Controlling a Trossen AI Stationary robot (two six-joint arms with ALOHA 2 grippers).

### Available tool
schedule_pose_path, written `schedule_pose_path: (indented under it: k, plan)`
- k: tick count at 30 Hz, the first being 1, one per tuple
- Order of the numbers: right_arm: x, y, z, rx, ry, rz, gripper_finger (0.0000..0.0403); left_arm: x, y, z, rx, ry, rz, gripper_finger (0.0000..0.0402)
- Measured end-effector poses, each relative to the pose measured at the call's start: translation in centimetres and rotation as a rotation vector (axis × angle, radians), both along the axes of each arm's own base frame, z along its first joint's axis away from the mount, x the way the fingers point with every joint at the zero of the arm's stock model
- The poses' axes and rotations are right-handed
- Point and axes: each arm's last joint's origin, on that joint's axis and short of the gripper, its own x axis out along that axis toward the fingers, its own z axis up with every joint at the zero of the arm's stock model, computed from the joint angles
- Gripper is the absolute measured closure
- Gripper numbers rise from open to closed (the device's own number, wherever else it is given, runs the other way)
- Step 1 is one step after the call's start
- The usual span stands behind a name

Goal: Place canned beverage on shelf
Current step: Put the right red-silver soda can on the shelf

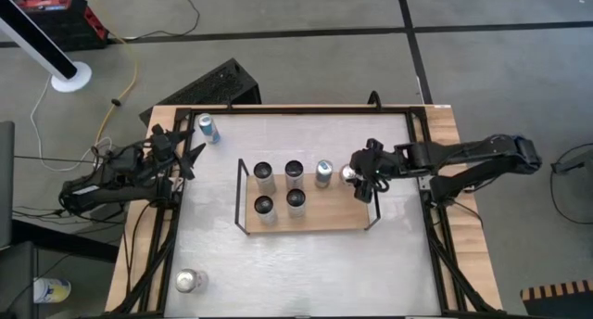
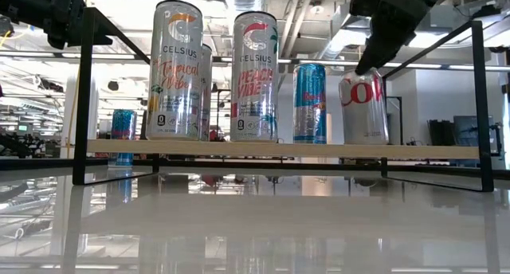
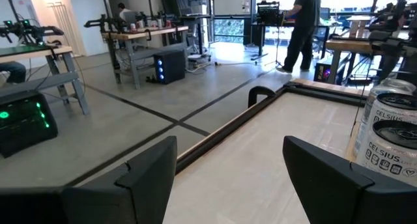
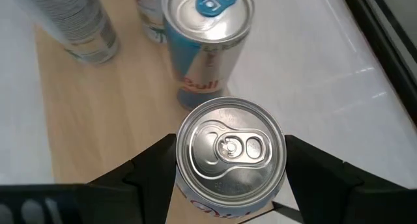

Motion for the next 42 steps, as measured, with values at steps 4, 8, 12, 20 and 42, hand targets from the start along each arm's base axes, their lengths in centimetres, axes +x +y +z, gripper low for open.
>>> schedule_pose_path:
  k: [4, 8, 12, 20, 42]
  plan:
    - [-0.1, -0.5, -0.3, 0.010, 0.002, -0.012, 0.0131, 0.0, 0.0, 0.0, 0.000, 0.000, -0.001, 0.0136]
    - [-0.1, -0.7, -0.5, 0.015, 0.008, -0.018, 0.0130, 0.0, 0.0, 0.0, 0.000, 0.000, -0.001, 0.0136]
    - [-0.1, -0.7, -0.5, 0.023, 0.004, -0.027, 0.0110, 0.0, 0.0, 0.0, 0.000, 0.000, 0.000, 0.0136]
    - [-0.1, -0.7, -0.7, 0.026, 0.010, -0.026, 0.0080, 0.0, 0.0, 0.0, 0.000, 0.000, -0.001, 0.0136]
    - [-1.2, -0.6, 0.4, 0.032, -0.044, -0.019, 0.0077, 0.0, 0.0, 0.0, 0.000, 0.000, 0.000, 0.0136]
